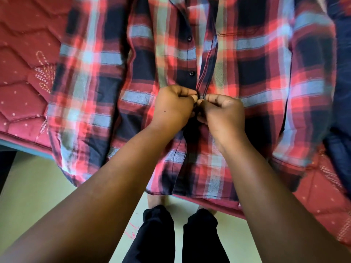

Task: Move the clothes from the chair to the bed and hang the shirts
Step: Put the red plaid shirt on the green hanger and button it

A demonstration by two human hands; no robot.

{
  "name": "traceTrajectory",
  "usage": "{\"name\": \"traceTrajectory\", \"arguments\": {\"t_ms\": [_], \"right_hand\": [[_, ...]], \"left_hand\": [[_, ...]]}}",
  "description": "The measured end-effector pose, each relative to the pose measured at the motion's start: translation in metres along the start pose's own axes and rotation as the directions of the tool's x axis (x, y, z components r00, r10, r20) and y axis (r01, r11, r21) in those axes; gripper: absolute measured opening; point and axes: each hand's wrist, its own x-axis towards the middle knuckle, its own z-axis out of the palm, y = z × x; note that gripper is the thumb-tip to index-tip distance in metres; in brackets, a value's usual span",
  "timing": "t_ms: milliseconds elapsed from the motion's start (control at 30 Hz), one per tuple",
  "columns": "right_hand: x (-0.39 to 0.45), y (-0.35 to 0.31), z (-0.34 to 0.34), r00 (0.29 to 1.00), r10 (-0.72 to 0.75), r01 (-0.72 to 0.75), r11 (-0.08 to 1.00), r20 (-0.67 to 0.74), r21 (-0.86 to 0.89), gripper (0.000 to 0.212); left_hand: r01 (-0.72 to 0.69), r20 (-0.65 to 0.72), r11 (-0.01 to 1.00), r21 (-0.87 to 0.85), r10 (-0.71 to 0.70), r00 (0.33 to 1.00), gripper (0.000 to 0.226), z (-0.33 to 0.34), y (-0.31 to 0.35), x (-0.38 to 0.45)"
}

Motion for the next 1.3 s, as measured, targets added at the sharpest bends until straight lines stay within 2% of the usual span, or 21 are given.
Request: {"name": "traceTrajectory", "arguments": {"t_ms": [67, 200, 300, 433, 533, 633, 733, 800, 867, 933, 1100, 1300], "right_hand": [[-0.002, -0.004, -0.001, 0.993, 0.11, -0.117, 0.98, 0.051, 0.16, 0.011], [-0.003, -0.007, -0.006, 0.975, 0.187, -0.216, 0.927, 0.119, 0.306, 0.02], [0.002, -0.006, -0.011, 0.953, 0.246, -0.291, 0.907, 0.178, 0.305, 0.017], [0.013, -0.007, -0.019, 0.905, 0.306, -0.389, 0.878, 0.297, 0.281, 0.009], [0.019, -0.009, -0.018, 0.884, 0.333, -0.416, 0.881, 0.329, 0.226, 0.007], [0.019, -0.009, -0.011, 0.904, 0.328, -0.376, 0.916, 0.273, 0.143, 0.017], [0.014, -0.004, -0.002, 0.956, 0.226, -0.246, 0.965, 0.185, 0.094, 0.028], [0.01, 0.002, 0.002, 0.987, 0.105, -0.106, 0.994, 0.12, 0.005, 0.023], [0.006, 0.005, 0.003, 0.994, 0.01, 0.007, 0.989, 0.112, -0.149, 0.014], [0.001, 0.002, 0.001, 0.992, -0.016, 0.049, 0.964, 0.126, -0.26, 0.02], [0.003, -0.005, 0.0, 0.99, -0.073, 0.114, 0.923, 0.125, -0.367, 0.015], [0.009, -0.008, 0.001, 0.995, -0.019, 0.057, 0.923, 0.103, -0.381, 0.022]], "left_hand": [[0.021, 0.015, 0.998, -0.056, -0.02, 1.0, 0.025, 0.0, 0.0, -0.001], [-0.03, -0.04, 0.999, 0.012, 0.03, 0.999, 0.025, 0.001, -0.004, 0.003], [-0.021, -0.029, 1.0, 0.014, 0.022, 0.999, 0.024, 0.001, -0.003, 0.004], [0.076, 0.004, 0.991, -0.114, -0.076, 0.997, 0.022, 0.002, 0.003, 0.004], [0.104, -0.032, 0.982, -0.16, -0.11, 0.993, 0.022, 0.005, 0.002, 0.004], [0.14, -0.097, 0.975, -0.172, -0.158, 0.983, 0.016, 0.008, 0.001, 0.001], [0.18, -0.112, 0.964, -0.194, -0.204, 0.973, 0.024, 0.013, 0.003, -0.004], [0.217, -0.167, 0.949, -0.227, -0.258, 0.952, 0.03, 0.018, 0.004, -0.002], [0.255, -0.217, 0.92, -0.298, -0.325, 0.92, 0.031, 0.022, 0.006, -0.001], [0.288, -0.232, 0.877, -0.384, -0.394, 0.889, 0.027, 0.024, 0.008, -0.002], [0.331, -0.158, 0.767, -0.549, -0.484, 0.861, 0.017, 0.024, 0.005, 0.002], [0.474, 0.003, 0.631, -0.614, -0.598, 0.801, 0.009, 0.021, -0.009, 0.012]]}}
